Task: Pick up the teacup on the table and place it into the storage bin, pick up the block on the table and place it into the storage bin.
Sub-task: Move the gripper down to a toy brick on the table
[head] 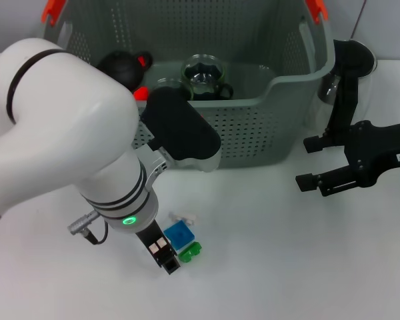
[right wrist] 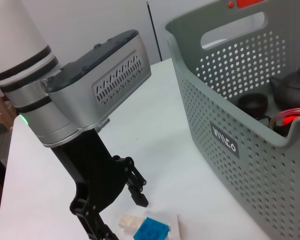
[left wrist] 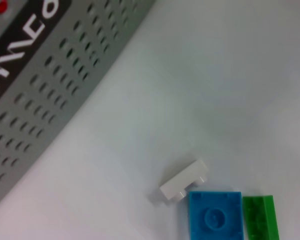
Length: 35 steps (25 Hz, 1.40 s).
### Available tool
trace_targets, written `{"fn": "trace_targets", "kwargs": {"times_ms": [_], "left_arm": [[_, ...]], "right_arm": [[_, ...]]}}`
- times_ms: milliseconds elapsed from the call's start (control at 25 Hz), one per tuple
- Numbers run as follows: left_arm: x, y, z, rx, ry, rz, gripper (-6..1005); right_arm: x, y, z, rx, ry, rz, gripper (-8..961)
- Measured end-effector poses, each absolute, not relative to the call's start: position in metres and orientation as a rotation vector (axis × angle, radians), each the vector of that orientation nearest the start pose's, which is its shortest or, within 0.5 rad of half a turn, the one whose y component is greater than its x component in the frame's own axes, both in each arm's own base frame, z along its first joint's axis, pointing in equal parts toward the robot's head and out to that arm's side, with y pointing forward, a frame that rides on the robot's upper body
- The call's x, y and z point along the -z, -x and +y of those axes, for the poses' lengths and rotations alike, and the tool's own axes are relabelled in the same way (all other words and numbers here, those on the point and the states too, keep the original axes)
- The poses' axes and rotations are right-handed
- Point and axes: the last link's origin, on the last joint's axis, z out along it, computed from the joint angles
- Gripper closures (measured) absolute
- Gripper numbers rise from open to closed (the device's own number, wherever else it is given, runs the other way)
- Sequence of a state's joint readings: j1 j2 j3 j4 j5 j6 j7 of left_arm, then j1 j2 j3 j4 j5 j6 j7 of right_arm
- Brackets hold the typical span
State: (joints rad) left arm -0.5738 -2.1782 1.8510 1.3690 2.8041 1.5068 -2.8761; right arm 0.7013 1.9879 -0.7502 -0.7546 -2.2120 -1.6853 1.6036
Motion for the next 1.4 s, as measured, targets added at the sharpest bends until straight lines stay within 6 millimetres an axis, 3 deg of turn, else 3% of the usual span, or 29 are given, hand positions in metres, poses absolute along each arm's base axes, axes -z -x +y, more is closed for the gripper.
{"fn": "trace_targets", "kwargs": {"times_ms": [200, 640, 1400], "left_arm": [[0.0885, 0.1638, 0.3047, -0.851, 2.52, -0.765, 219], [0.0898, 0.164, 0.3053, -0.865, 2.504, -0.743, 542], [0.0922, 0.1615, 0.3041, -0.862, 2.514, -0.735, 553]], "right_arm": [[-0.0319, -0.2243, 0.3634, -0.351, 2.977, 0.562, 9], [-0.0313, -0.2234, 0.3637, -0.353, 2.977, 0.565, 8], [-0.0317, -0.2231, 0.3644, -0.361, 2.971, 0.561, 9]]}}
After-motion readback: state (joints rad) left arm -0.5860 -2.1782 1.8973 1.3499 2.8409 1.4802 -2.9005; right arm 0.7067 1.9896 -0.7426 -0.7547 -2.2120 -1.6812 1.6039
